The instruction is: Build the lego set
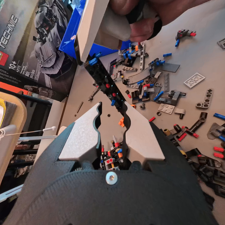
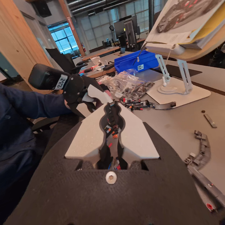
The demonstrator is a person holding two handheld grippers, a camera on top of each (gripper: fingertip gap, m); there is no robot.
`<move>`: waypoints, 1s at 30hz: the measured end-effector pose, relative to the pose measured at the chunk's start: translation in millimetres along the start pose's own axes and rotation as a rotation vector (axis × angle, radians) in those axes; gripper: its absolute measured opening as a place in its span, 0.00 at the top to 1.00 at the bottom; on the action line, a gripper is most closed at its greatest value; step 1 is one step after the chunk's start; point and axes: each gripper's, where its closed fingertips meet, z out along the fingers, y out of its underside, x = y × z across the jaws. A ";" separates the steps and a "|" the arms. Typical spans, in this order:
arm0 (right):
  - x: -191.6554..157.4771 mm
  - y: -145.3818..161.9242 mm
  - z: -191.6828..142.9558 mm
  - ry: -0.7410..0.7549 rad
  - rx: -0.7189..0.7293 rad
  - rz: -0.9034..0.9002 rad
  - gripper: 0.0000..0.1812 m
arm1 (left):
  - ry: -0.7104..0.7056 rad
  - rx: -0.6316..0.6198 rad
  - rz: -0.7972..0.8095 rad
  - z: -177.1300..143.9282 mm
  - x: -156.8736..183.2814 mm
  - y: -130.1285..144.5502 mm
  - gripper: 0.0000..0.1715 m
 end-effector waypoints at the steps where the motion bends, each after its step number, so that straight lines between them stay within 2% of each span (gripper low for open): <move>1: 2.3 0.3 -0.4 0.004 0.002 0.016 0.97 | -0.007 -0.005 0.008 0.3 0.4 -0.7 0.82; 8: 1.6 8.7 9.8 0.068 -0.061 -0.066 0.97 | -0.024 0.015 -0.038 2.6 -2.4 -4.6 0.81; 16: -3.3 14.8 20.8 0.149 -0.132 -0.212 0.96 | -0.027 -0.027 -0.024 7.7 1.0 -0.7 0.86; 22: 4.8 9.6 13.1 0.155 -0.090 -0.138 0.96 | -0.056 0.011 0.003 3.2 -1.3 -9.7 0.87; 30: 6.0 10.7 16.2 0.153 -0.082 -0.100 0.96 | -0.049 -0.018 -0.052 10.2 -2.1 -4.6 0.78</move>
